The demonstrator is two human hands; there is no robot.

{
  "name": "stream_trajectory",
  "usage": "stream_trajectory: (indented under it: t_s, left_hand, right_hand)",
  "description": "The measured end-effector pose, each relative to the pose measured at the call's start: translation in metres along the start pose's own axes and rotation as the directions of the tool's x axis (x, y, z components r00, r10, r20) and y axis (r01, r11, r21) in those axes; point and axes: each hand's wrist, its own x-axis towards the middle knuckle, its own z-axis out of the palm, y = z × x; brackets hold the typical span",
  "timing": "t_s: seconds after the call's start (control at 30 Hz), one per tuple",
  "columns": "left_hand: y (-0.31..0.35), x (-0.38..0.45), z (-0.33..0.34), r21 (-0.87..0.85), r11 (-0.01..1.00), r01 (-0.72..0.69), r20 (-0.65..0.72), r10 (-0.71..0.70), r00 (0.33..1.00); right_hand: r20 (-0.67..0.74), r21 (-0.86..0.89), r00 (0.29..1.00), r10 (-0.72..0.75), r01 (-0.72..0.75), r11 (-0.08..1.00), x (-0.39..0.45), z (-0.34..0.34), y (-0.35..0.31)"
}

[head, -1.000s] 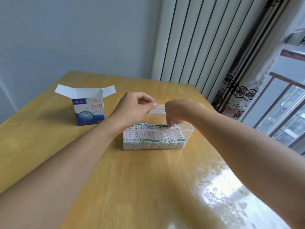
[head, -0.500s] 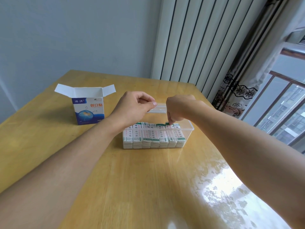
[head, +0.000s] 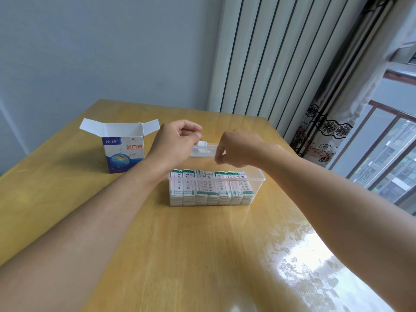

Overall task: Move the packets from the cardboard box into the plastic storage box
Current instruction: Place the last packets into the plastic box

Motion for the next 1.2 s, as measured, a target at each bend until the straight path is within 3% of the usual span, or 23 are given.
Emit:
stream_trajectory:
  t_s: [0.1, 0.17, 0.57, 0.7, 0.77, 0.87, 1.2]
  left_hand:
    - [-0.001, 0.002, -0.001, -0.029, 1.0, 0.003, -0.018, -0.004, 1.0]
    - [-0.001, 0.002, -0.002, -0.037, 0.999, 0.009, -0.01, -0.009, 1.0]
    - [-0.004, 0.007, -0.006, -0.012, 1.0, 0.011, -0.019, -0.011, 1.0]
    - [-0.003, 0.008, -0.006, 0.004, 1.0, 0.013, -0.046, -0.013, 0.999]
    - [-0.005, 0.008, -0.006, 0.027, 0.999, 0.024, -0.064, -0.022, 0.998]
    - [-0.008, 0.009, -0.005, 0.037, 0.998, 0.05, -0.075, -0.047, 0.996]
    - [-0.009, 0.01, -0.003, 0.024, 0.996, 0.083, -0.072, -0.081, 0.994]
  right_hand:
    - [0.069, 0.147, 0.981, -0.179, 0.167, 0.975, -0.002, 0.003, -0.012]
    - [0.119, 0.168, 0.97, -0.212, 0.191, 0.967, 0.0, 0.007, -0.018]
    - [0.193, 0.124, 0.966, -0.172, 0.15, 0.981, 0.006, 0.01, -0.023]
    - [0.117, 0.158, 0.971, -0.207, 0.187, 0.969, 0.002, -0.003, -0.021]
    - [0.082, 0.18, 0.983, -0.166, 0.149, 0.972, 0.006, -0.005, -0.018]
    - [0.151, 0.17, 0.983, -0.107, 0.081, 0.982, 0.011, 0.004, -0.014]
    - [0.169, 0.128, 0.97, -0.173, 0.152, 0.98, 0.01, 0.009, -0.018]
